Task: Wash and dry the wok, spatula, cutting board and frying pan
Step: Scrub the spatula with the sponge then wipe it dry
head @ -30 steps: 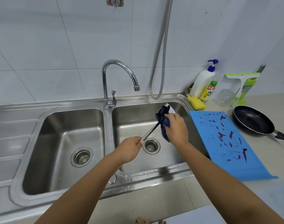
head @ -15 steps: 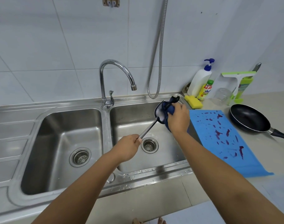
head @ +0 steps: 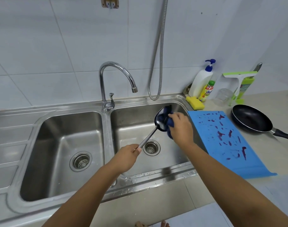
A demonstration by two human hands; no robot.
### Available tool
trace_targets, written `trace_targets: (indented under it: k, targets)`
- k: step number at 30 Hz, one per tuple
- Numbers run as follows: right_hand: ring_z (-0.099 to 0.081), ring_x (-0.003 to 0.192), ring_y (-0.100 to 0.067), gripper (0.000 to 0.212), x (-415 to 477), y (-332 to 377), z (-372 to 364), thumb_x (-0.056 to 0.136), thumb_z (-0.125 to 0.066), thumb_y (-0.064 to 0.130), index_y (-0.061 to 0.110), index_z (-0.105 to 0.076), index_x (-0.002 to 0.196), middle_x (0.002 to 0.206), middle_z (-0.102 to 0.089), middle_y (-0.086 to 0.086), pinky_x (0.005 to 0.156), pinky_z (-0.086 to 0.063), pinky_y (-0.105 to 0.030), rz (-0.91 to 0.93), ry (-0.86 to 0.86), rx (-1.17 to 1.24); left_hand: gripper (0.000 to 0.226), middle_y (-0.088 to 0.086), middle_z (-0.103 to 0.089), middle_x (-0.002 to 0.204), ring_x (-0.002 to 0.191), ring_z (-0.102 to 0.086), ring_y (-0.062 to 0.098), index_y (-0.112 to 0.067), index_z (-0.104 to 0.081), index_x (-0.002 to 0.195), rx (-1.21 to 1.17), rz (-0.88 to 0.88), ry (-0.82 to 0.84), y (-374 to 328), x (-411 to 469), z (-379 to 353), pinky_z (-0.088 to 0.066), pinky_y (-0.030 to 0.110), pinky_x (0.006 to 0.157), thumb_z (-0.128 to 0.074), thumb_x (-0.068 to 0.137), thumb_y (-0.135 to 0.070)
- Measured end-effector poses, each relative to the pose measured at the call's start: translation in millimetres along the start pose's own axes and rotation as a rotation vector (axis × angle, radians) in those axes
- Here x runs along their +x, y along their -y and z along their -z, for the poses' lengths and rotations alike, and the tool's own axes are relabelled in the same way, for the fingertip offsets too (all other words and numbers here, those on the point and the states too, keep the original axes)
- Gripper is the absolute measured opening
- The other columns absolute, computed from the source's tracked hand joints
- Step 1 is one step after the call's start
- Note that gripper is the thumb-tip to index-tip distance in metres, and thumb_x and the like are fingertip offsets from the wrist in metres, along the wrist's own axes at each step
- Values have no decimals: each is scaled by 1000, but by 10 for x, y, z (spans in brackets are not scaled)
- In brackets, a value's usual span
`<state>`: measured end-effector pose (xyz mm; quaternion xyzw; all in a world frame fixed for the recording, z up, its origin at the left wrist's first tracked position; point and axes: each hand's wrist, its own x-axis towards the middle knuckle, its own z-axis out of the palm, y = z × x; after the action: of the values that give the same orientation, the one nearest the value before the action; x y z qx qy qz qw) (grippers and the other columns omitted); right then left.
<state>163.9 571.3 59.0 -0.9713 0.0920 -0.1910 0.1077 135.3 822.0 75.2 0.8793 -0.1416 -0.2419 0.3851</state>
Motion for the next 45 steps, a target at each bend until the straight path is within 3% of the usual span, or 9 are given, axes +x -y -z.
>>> trace_targets:
  k: [3,7,12,17,21,29,33,37,45]
  targets:
    - [-50,111,-28,39,-21,-105,118,87,-66,12,15,-59,125,125,-55,-9,91,-43,-36,-321,-131,164,27,-2,-43,62,44,-33,7,-17,-59,101,-139,-7,24,-79,65,-49,-30,20,42,-39,104,-33]
    - [-47,116,-26,46,-249,-188,199,82,-69,11,16,-59,128,130,-54,-4,95,-40,-35,-126,-46,156,30,-3,-35,57,39,-25,8,-11,-60,105,-323,7,81,-282,220,-204,-22,19,38,-39,103,-32]
    - [-50,109,-20,39,-378,-604,413,86,-65,11,19,-60,124,122,-54,-1,87,-39,-26,-436,-184,273,33,-1,-37,59,39,-26,9,-4,-56,106,-314,-32,182,-651,418,-506,-23,18,38,-41,102,-33]
    - [-57,99,-19,27,-474,-1289,822,81,-63,11,24,-65,104,103,-61,4,83,-47,-35,-479,-230,309,28,-3,-41,58,39,-29,8,-13,-60,106,-230,-90,238,-1036,579,-886,-25,20,39,-40,103,-33]
    - [-61,66,-4,17,-457,-1941,1321,75,-59,12,27,-65,79,71,-65,10,61,-51,-31,-525,-172,312,29,-4,-41,57,36,-30,6,-11,-60,103,-215,-100,194,-1413,763,-1260,-27,20,37,-40,103,-32]
    - [-62,65,-20,13,-637,-3480,1442,75,-55,14,23,-62,67,67,-64,4,58,-53,-38,-615,23,146,34,-2,-39,56,36,-29,6,1,-57,107,-301,5,141,-2000,1054,-2026,-25,19,36,-42,102,-29]
    - [-59,87,-31,16,-793,-4027,1087,78,-61,12,20,-68,91,95,-64,-1,67,-47,-37,-565,77,38,27,-1,-35,57,40,-25,9,-11,-61,104,-351,78,141,-2239,1149,-2470,-22,20,39,-42,102,-31]
    - [-44,127,-33,52,-986,-4115,761,95,-56,28,14,-44,143,149,-43,-6,107,-34,-41,-539,158,16,21,1,-34,60,45,-24,10,-26,-61,105,-379,81,143,-2357,1159,-2694,-22,22,42,-42,102,-37]
    - [-28,142,-27,60,-1051,-4206,704,102,-35,45,17,-21,154,160,-24,-3,118,-20,-42,-465,242,-28,23,1,-37,60,43,-26,10,-23,-61,107,-381,101,151,-2580,1194,-2990,-23,21,42,-43,102,-37]
